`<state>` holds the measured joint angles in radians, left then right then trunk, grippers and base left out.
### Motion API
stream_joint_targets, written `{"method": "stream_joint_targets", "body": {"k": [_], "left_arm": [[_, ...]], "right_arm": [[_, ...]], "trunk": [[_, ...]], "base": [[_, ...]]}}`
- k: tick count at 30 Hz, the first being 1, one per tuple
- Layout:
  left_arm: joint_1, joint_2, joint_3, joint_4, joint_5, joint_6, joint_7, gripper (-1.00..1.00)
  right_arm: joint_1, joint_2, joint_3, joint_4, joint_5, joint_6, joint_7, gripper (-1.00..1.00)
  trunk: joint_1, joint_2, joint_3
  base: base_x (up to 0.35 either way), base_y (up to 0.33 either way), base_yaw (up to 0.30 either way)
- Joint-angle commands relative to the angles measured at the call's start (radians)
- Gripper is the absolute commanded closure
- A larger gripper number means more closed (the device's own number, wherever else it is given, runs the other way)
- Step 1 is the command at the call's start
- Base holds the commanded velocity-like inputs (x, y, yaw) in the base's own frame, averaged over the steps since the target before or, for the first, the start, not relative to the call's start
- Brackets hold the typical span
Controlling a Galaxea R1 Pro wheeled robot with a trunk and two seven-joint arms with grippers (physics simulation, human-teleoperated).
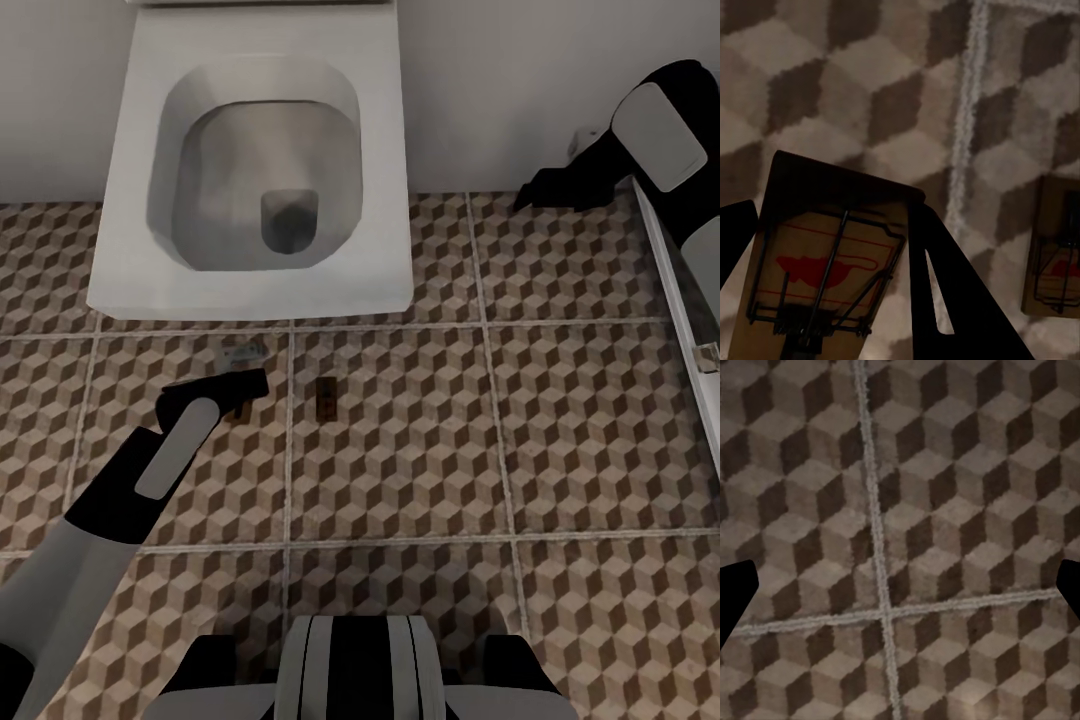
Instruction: Take the four mousetraps from the cabinet in the bathroom and place them on the bathroom floor. Make sure all four end up on the same floor surface, and ensure that at least two of them are either under or directly next to the same bathroom sink.
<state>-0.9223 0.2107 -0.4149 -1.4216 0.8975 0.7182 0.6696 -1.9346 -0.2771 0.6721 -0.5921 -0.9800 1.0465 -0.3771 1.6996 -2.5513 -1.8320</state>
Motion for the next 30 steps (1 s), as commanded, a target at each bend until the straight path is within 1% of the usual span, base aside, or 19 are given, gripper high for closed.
{"method": "stream_joint_targets", "body": {"k": [1, 12, 19, 30], "left_arm": [[-0.001, 0.000, -0.002, 0.000, 0.009, 0.000, 0.010, 1.00], [-0.001, -0.006, -0.002, 0.012, 0.011, -0.002, 0.010, 1.00], [0.000, -0.015, -0.002, 0.022, 0.008, -0.031, 0.009, 1.00], [-0.001, -0.017, -0.002, 0.024, 0.010, -0.051, 0.008, 1.00]], "right_arm": [[-0.001, -0.001, 0.007, -0.001, -0.011, 0.001, -0.008, -1.00], [-0.001, 0.001, 0.007, 0.001, -0.010, 0.001, -0.008, -1.00], [-0.001, 0.001, 0.007, 0.001, -0.010, 0.001, -0.008, -1.00], [-0.003, 0.003, 0.006, 0.001, -0.010, 0.001, -0.008, -1.00]], "trunk": [[0.000, 0.000, -0.001], [0.003, -0.002, -0.001], [0.005, -0.003, -0.001], [0.007, -0.004, -0.001]], "base": [[0.000, 0.000, 0.000], [0.000, 0.000, 0.000], [0.000, 0.000, 0.000], [0.000, 0.000, 0.000]]}}
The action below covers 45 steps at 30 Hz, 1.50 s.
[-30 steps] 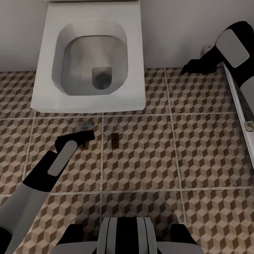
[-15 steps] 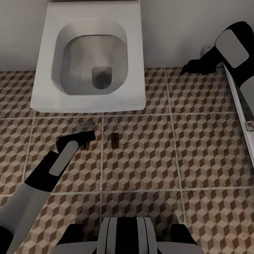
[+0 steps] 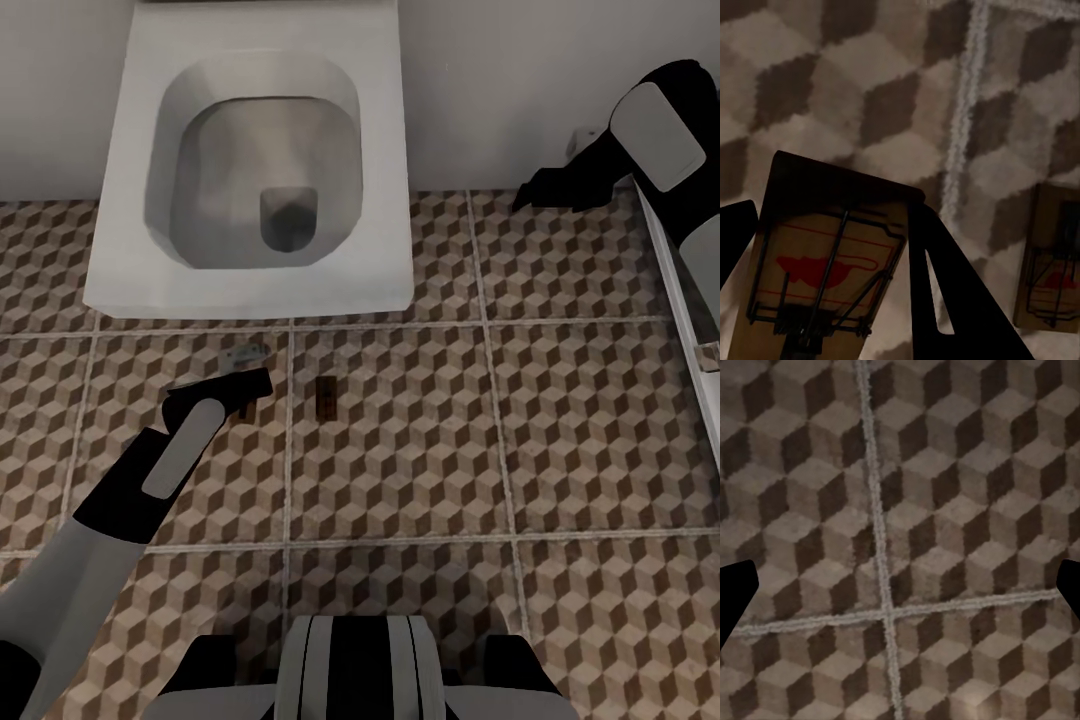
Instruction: Take the four mousetraps from the cabinet in the bathroom and place them on the bathroom floor. Make sure all four end up on the same floor surface, and ensure that at least two of them are either under or directly next to the same bathroom sink.
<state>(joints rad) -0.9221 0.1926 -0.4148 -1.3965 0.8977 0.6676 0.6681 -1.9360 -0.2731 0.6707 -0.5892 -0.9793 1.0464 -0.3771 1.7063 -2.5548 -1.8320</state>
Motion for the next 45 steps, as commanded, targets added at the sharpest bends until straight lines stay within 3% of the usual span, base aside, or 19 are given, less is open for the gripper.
{"method": "stream_joint_targets", "body": {"k": [1, 9, 18, 45], "left_arm": [[-0.001, 0.001, -0.002, -0.001, 0.010, -0.003, 0.010, 1.00], [-0.001, -0.002, -0.002, 0.033, 0.011, -0.016, 0.010, 1.00], [-0.001, -0.024, -0.002, 0.097, 0.009, -0.033, 0.009, 1.00], [-0.001, -0.033, -0.002, 0.107, 0.008, -0.050, 0.008, 1.00]], "right_arm": [[-0.001, -0.001, 0.007, -0.001, -0.010, 0.001, -0.008, -1.00], [-0.001, 0.003, 0.007, -0.001, -0.010, 0.001, -0.008, -1.00], [-0.001, 0.004, 0.007, -0.001, -0.010, 0.001, -0.008, -1.00], [0.000, 0.012, 0.009, 0.005, -0.010, 0.001, -0.008, -1.00]], "trunk": [[0.000, 0.000, -0.001], [0.002, -0.001, -0.001], [0.003, -0.002, -0.001], [0.009, -0.005, -0.001]], "base": [[0.000, 0.000, 0.000], [0.000, 0.000, 0.000], [0.000, 0.000, 0.000], [0.000, 0.000, 0.000]]}}
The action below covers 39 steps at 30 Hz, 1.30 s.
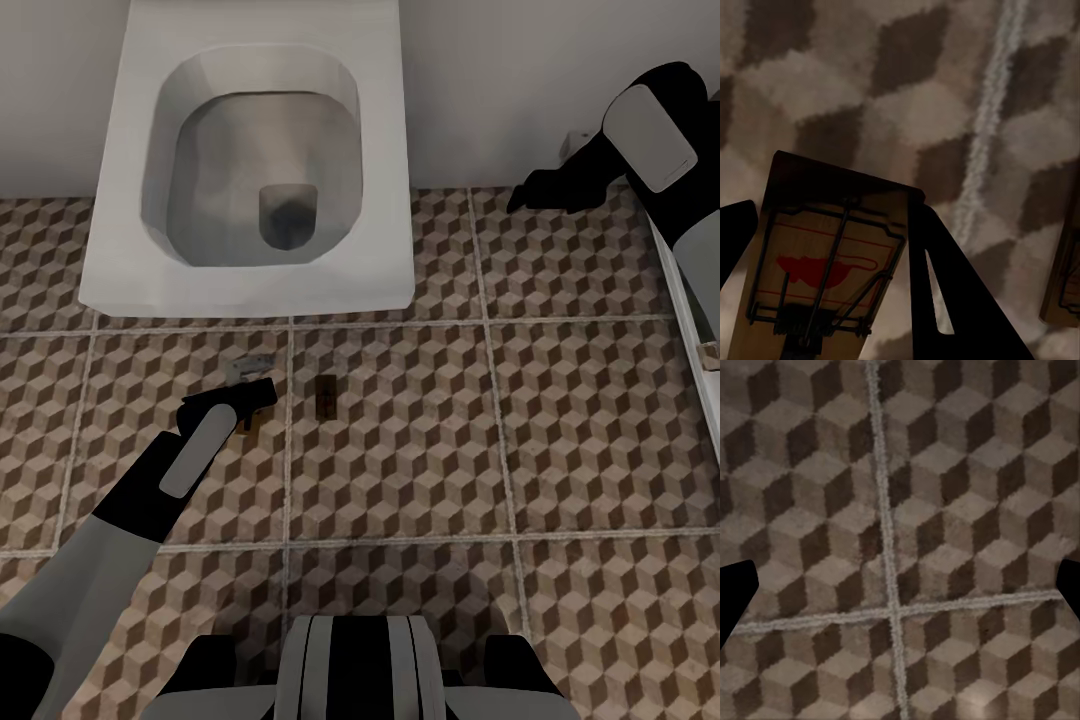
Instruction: Take the four mousetraps from the cabinet in the bathroom and place them on the bathroom floor. Make sure all four end up on the same floor surface, and ensure that at least two of them are either under or directly next to the same bathroom sink.
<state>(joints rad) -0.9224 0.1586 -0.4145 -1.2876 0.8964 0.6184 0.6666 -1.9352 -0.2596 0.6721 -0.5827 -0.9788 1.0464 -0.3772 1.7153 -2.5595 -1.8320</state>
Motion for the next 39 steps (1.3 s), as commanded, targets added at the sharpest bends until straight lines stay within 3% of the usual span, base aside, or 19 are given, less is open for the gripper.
{"method": "stream_joint_targets", "body": {"k": [1, 22, 23, 39], "left_arm": [[-0.001, 0.001, -0.003, -0.002, 0.009, -0.002, 0.010, 1.00], [0.000, 0.001, -0.003, -0.002, 0.010, -0.012, 0.010, 1.00], [0.000, 0.001, -0.003, -0.002, 0.010, -0.012, 0.010, -1.00], [0.000, 0.001, -0.003, -0.003, 0.012, -0.012, 0.010, -1.00]], "right_arm": [[-0.001, -0.001, 0.007, -0.001, -0.011, 0.001, -0.008, -1.00], [-0.001, 0.001, 0.007, 0.003, -0.009, 0.001, -0.008, -1.00], [-0.001, 0.001, 0.007, 0.003, -0.009, 0.001, -0.008, -1.00], [-0.001, 0.003, 0.007, 0.004, -0.009, 0.001, -0.008, -1.00]], "trunk": [[0.000, 0.000, -0.001], [0.000, 0.000, -0.001], [0.000, 0.000, -0.001], [0.000, 0.000, -0.001]], "base": [[0.000, 0.000, 0.000], [0.000, 0.000, 0.000], [0.000, 0.000, 0.000], [0.000, 0.000, 0.000]]}}
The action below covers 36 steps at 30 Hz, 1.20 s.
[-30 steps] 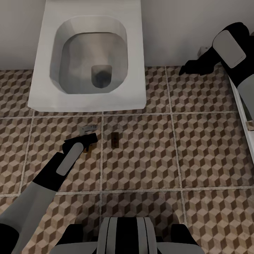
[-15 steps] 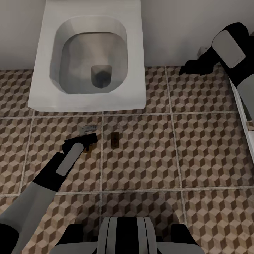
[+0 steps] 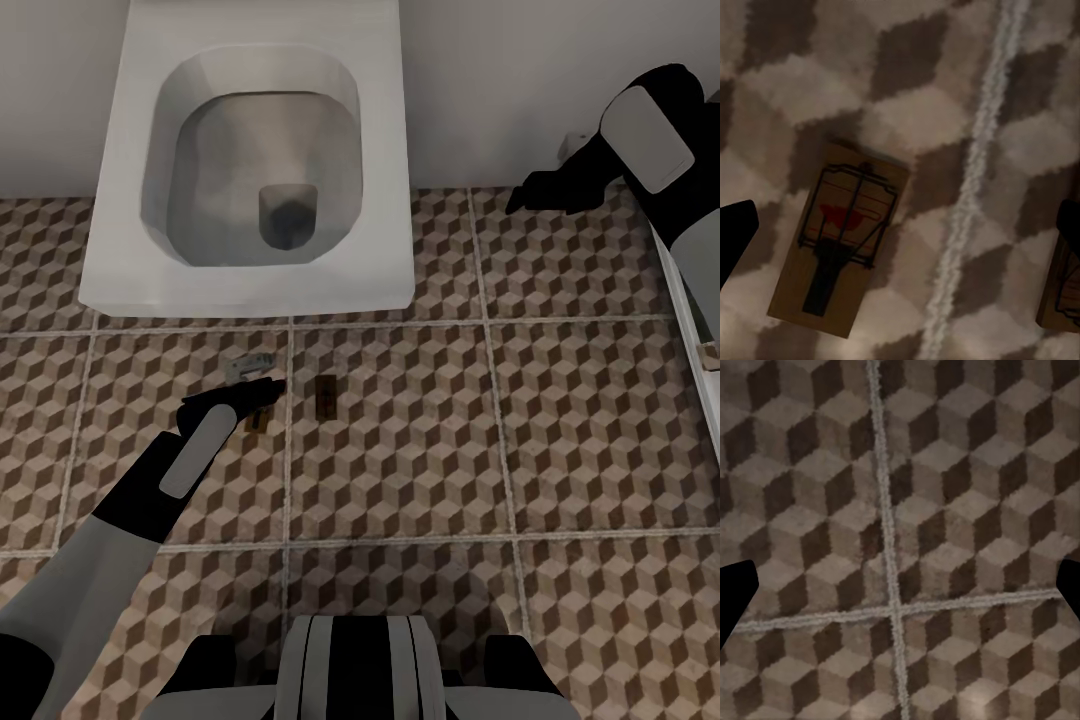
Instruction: Take the four mousetraps from the cabinet in the bathroom and place them on the bathroom floor. Make sure all four end up on the same floor surface, and ensure that at least two of them are either under or directly next to the same bathroom sink.
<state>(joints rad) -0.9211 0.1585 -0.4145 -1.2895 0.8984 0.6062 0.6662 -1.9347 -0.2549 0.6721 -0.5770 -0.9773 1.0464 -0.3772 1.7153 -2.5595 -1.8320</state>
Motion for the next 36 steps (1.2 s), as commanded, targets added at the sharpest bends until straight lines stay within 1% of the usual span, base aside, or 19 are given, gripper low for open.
{"method": "stream_joint_targets", "body": {"k": [1, 10, 16, 24, 36], "left_arm": [[-0.001, 0.001, -0.002, -0.002, 0.010, 0.000, 0.010, -1.00], [-0.001, 0.002, -0.001, -0.002, 0.010, 0.000, 0.010, -1.00], [-0.001, 0.001, 0.000, -0.002, 0.009, 0.000, 0.010, -1.00], [-0.001, 0.001, 0.000, -0.001, 0.009, 0.001, 0.010, -1.00], [-0.001, 0.002, 0.000, -0.001, 0.009, 0.001, 0.010, -1.00]], "right_arm": [[-0.001, -0.001, 0.007, -0.001, -0.011, 0.001, -0.008, -1.00], [-0.001, -0.001, 0.007, -0.001, -0.011, 0.001, -0.008, -1.00], [-0.001, -0.001, 0.007, -0.001, -0.011, 0.001, -0.008, -1.00], [-0.001, -0.001, 0.007, -0.001, -0.011, 0.001, -0.008, -1.00], [-0.001, -0.001, 0.008, -0.001, -0.011, 0.001, -0.008, -1.00]], "trunk": [[0.000, 0.000, -0.001], [0.000, 0.000, -0.001], [0.000, 0.000, -0.001], [0.000, 0.000, -0.001], [0.000, 0.000, -0.001]], "base": [[0.000, 0.000, 0.000], [-0.003, 0.000, 0.000], [-0.083, 0.019, 0.000], [-0.192, 0.098, 0.000], [-0.255, 0.137, 0.000]]}}
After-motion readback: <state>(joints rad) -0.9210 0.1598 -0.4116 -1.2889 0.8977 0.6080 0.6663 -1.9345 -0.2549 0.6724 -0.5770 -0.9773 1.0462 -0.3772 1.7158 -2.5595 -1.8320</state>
